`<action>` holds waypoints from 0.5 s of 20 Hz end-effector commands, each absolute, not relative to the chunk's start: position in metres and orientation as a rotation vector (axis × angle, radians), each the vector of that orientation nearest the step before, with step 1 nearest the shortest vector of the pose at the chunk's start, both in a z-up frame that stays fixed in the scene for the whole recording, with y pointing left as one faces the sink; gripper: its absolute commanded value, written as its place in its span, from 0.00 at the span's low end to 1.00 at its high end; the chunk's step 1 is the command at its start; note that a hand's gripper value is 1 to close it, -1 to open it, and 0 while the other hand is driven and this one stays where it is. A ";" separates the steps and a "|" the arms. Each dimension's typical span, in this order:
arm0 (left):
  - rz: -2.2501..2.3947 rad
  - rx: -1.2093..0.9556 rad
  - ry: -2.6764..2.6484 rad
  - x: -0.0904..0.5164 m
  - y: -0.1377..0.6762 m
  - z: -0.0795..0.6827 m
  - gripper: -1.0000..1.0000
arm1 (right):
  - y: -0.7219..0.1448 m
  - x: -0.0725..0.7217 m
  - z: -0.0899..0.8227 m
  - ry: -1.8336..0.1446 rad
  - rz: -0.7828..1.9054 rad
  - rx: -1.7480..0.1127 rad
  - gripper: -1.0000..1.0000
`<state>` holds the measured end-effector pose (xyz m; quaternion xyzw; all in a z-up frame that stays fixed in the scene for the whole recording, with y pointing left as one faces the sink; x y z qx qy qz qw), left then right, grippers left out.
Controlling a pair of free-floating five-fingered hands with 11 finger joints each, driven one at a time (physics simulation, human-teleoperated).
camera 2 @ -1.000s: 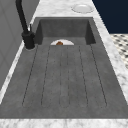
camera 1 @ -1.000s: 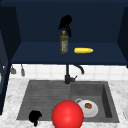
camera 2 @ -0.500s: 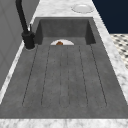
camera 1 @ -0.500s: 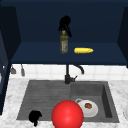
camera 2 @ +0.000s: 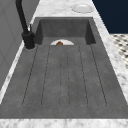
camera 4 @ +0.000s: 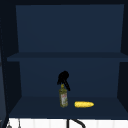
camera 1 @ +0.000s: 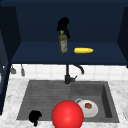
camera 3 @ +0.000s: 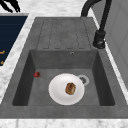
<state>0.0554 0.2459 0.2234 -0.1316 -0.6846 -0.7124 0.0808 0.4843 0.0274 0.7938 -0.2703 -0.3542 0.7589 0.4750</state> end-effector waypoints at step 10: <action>-2.130 -0.393 -2.047 0.055 0.246 0.223 0.50 | 0.011 0.454 0.841 -0.879 1.864 -0.707 0.00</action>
